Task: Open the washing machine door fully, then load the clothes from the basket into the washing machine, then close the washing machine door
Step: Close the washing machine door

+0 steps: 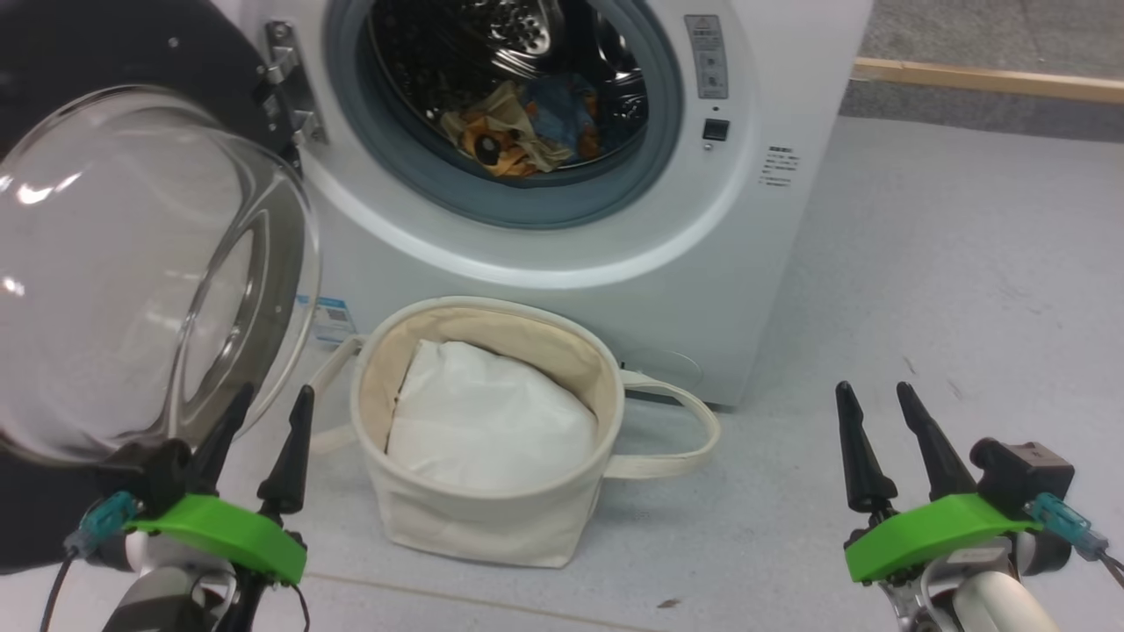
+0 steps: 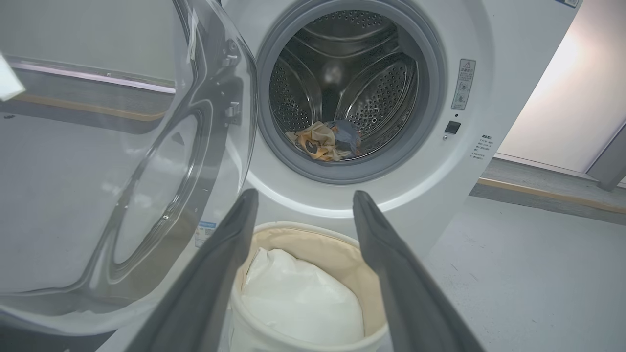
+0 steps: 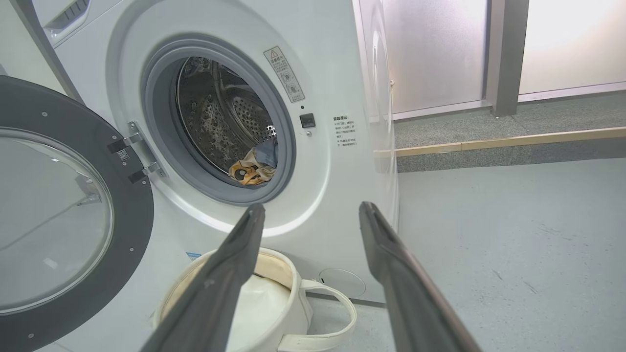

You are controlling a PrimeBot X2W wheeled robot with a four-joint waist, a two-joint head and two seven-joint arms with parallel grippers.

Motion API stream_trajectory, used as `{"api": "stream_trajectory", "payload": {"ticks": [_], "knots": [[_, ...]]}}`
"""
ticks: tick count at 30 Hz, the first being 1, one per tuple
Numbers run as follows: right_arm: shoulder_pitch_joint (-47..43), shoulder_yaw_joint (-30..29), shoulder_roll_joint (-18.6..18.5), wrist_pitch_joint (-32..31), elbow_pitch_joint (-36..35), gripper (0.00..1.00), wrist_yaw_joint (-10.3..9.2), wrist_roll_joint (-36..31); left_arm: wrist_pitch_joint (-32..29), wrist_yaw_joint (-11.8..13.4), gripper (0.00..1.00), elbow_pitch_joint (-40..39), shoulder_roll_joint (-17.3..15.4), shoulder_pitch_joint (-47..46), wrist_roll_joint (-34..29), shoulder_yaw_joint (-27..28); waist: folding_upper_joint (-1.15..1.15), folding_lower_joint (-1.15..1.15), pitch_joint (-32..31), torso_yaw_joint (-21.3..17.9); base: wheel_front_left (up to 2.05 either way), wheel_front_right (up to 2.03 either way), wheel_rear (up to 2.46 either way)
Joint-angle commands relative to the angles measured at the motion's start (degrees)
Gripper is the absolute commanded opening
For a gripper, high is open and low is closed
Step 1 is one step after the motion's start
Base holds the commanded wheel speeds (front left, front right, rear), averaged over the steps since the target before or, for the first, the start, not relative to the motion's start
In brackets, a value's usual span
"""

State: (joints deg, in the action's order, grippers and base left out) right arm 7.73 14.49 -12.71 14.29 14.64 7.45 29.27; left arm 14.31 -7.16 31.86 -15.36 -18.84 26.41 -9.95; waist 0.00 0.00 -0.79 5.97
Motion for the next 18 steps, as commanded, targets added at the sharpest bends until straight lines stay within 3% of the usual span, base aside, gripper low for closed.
{"api": "stream_trajectory", "payload": {"ticks": [1,13,18], "knots": [[0.8,1.1,-0.4,0.7,-1.4,1.00,0.03,0.3,0.7,-0.3,1.00,-1.2,-1.1,-2.7,-0.2,2.2,0.00,0.00,-0.3,1.3,0.00,0.00,0.00],[0.9,1.5,0.1,0.7,-1.1,1.00,0.03,0.9,0.7,-0.2,1.00,-2.7,0.5,-2.3,-1.5,5.0,0.00,0.00,-0.9,8.1,0.00,0.00,0.00],[0.9,1.7,0.4,0.7,-0.9,1.00,0.03,1.0,0.7,1.9,1.00,-3.5,0.4,-2.0,-4.1,6.6,0.00,0.00,-1.2,11.1,0.00,0.00,0.00]]}}
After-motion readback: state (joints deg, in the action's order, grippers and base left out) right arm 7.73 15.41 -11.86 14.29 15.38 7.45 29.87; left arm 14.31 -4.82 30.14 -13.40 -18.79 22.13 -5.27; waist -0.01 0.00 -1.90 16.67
